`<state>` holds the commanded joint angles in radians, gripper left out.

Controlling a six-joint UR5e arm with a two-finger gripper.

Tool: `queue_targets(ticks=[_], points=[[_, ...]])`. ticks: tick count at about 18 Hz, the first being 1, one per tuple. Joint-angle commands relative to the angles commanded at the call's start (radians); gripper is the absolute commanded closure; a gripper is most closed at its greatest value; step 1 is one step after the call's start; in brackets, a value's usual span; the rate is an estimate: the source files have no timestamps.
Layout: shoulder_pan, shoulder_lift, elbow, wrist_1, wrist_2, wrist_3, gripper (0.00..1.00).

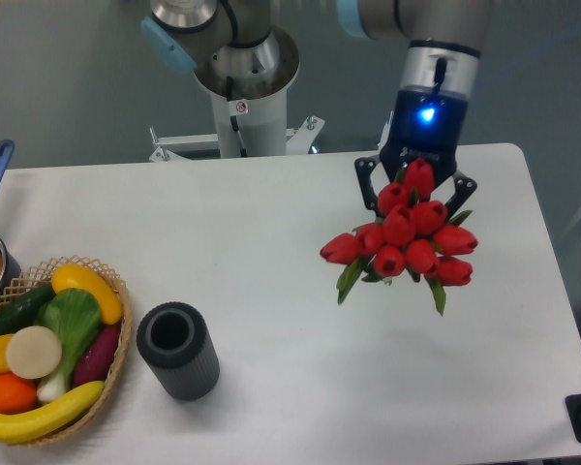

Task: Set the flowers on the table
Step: 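Lower the held tulips down onto the table surface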

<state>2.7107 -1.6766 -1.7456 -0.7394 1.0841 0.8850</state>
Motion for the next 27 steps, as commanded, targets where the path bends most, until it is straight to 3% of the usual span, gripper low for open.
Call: queue_targets(ticks=[5, 9, 12, 17, 21, 27], points=[[-0.093, -0.018, -0.031, -0.017, 0.277, 0.090, 0.64], [-0.138, -0.072, -0.040, -0.015, 0.446, 0.127, 0.64], [-0.158, -0.133, -0.031, -0.018, 0.580, 0.198, 0.64], [-0.206, -0.282, -0.008, -0.017, 0.802, 0.256, 0.64], [-0.226, -0.348, 0.005, -0.021, 0.826, 0.266, 0.64], [-0.224, -0.377, 0.011, -0.018, 0.821, 0.264, 0.63]])
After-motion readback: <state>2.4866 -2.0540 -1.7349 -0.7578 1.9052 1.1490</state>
